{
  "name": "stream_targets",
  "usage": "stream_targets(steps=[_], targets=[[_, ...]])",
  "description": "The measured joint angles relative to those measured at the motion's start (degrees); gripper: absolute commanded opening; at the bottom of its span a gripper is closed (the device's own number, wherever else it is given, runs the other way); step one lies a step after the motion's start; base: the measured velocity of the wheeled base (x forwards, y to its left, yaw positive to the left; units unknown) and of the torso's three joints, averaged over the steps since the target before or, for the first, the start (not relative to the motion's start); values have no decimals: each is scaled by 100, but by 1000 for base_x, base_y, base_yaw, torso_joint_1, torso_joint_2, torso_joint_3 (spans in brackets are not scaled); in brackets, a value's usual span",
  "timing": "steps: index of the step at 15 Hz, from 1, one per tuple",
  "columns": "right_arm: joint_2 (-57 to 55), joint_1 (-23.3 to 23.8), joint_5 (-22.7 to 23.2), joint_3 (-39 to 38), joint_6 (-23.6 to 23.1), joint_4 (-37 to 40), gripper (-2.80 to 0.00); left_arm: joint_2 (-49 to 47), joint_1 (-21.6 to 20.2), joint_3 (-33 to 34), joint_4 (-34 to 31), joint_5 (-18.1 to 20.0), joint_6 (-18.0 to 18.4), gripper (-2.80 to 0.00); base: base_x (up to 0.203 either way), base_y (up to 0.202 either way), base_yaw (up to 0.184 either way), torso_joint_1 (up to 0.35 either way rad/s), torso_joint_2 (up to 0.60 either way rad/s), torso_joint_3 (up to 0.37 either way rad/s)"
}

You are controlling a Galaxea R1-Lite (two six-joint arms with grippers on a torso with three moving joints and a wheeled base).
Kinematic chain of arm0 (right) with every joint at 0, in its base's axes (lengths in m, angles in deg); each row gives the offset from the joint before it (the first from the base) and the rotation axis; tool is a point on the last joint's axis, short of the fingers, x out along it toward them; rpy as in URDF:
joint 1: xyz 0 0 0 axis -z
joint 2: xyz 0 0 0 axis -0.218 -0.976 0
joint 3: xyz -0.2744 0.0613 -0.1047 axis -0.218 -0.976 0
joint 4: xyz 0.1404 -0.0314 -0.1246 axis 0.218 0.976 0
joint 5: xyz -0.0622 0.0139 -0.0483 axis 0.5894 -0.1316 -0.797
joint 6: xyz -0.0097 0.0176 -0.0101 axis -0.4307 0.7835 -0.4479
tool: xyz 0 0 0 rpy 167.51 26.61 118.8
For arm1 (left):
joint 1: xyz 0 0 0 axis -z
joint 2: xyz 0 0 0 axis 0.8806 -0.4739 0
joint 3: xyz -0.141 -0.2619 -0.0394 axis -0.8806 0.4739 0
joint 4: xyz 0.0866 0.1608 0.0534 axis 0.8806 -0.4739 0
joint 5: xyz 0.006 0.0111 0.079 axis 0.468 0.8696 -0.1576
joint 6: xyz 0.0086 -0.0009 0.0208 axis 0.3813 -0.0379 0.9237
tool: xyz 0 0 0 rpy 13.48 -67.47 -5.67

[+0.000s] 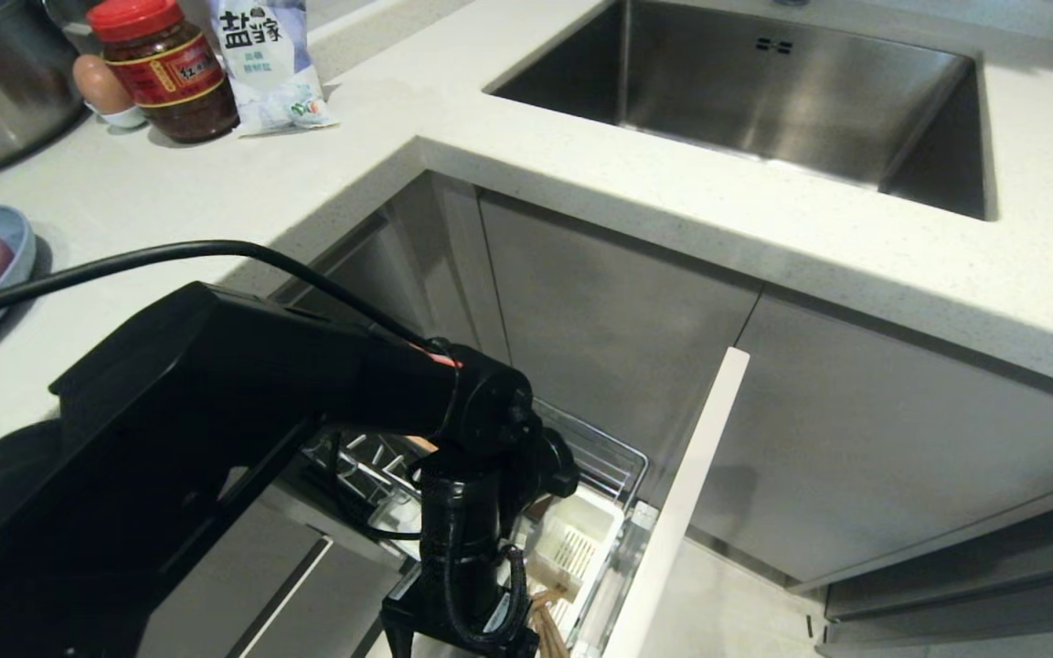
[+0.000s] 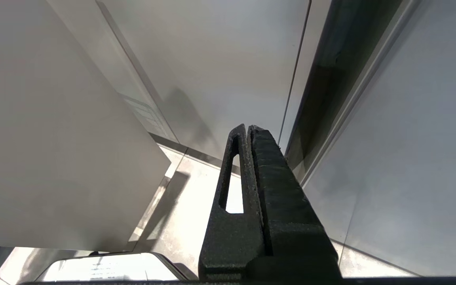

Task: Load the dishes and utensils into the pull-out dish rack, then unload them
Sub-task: Take the chopsticks out of the cupboard

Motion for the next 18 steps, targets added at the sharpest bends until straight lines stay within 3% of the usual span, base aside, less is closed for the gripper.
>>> stream_targets(steps=[10,11,18], targets=[[0,1,2,0,-2,-2,-280,-208,-102,-227,16,159,-6,0,0,0,0,0,0,0],[0,1,2,0,-1,-2,-280,-209,-110,-229,16,160,-6,-280,0,0,0,0,0,0],[0,4,0,0,-2,0,-280,-209,-100,-295,68,140,-110,-280,0,0,0,0,0,0]])
